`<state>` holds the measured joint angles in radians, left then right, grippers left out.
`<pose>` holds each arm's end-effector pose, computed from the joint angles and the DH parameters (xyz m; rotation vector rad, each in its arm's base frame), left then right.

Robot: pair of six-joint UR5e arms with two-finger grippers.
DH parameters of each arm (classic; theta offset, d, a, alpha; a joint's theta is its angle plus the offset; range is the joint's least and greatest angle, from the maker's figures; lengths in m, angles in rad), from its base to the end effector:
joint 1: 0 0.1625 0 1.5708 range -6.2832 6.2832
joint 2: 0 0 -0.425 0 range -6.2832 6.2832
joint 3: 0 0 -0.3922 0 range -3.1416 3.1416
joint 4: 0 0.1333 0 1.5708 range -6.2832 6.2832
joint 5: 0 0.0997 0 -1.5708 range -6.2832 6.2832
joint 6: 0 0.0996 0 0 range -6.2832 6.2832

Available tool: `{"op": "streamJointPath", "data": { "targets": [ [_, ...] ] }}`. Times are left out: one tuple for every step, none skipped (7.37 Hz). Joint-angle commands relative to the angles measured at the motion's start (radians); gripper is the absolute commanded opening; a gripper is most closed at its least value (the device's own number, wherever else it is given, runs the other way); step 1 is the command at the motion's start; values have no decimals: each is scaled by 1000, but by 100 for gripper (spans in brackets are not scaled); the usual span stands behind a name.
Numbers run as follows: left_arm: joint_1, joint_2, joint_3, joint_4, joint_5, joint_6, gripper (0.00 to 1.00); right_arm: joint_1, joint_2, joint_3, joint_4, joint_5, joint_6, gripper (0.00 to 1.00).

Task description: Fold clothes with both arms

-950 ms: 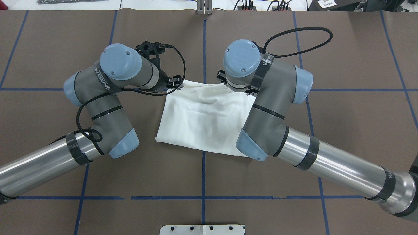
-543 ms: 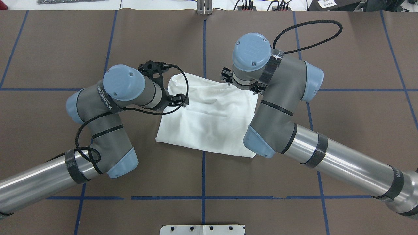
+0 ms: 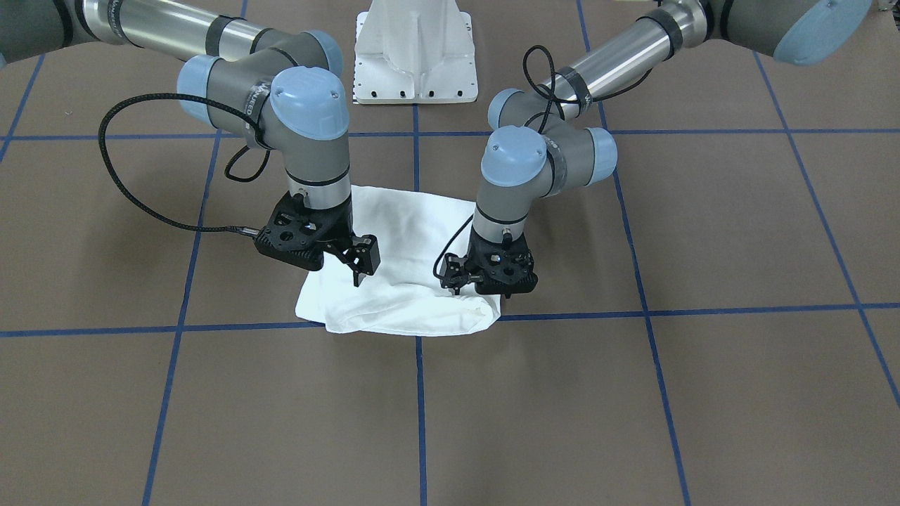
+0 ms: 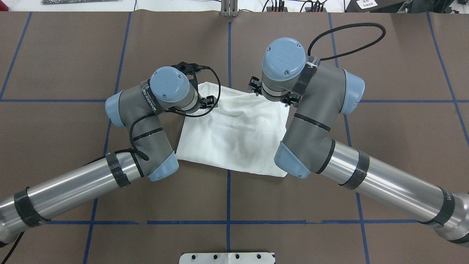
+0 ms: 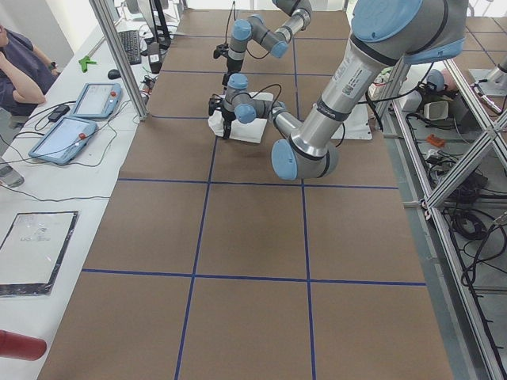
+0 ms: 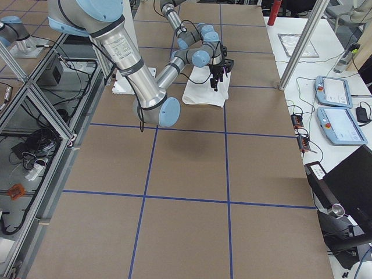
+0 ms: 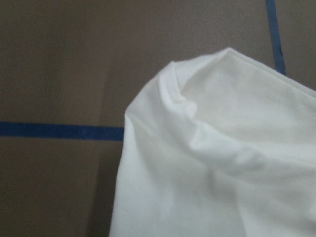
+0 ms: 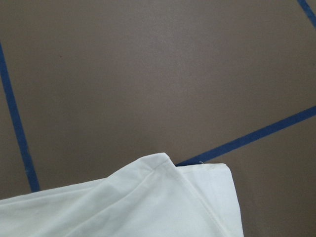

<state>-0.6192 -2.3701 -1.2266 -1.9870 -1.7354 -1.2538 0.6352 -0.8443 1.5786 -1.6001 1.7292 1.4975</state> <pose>0.5806 -0.5574 0.2734 0.2552 0.8468 -0.2106 -0.5042 -0.5178 0.2277 0.1027 -0.7197 0.4814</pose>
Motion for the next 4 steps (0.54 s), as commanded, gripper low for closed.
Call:
{"op": "streamJointPath", "data": {
  "targets": [
    [-91, -84, 140, -7, 4, 7, 100, -2, -2, 1, 2, -3, 1, 100],
    [-103, -95, 159, -6, 4, 7, 100, -3, -12, 3, 3, -3, 0, 100],
    [-103, -97, 157, -1, 4, 7, 100, -5, -33, 3, 37, -5, 0, 100],
    [-105, -97, 150, 0, -6, 7, 100, -6, -56, 1, 78, -5, 1, 100]
  ]
}}
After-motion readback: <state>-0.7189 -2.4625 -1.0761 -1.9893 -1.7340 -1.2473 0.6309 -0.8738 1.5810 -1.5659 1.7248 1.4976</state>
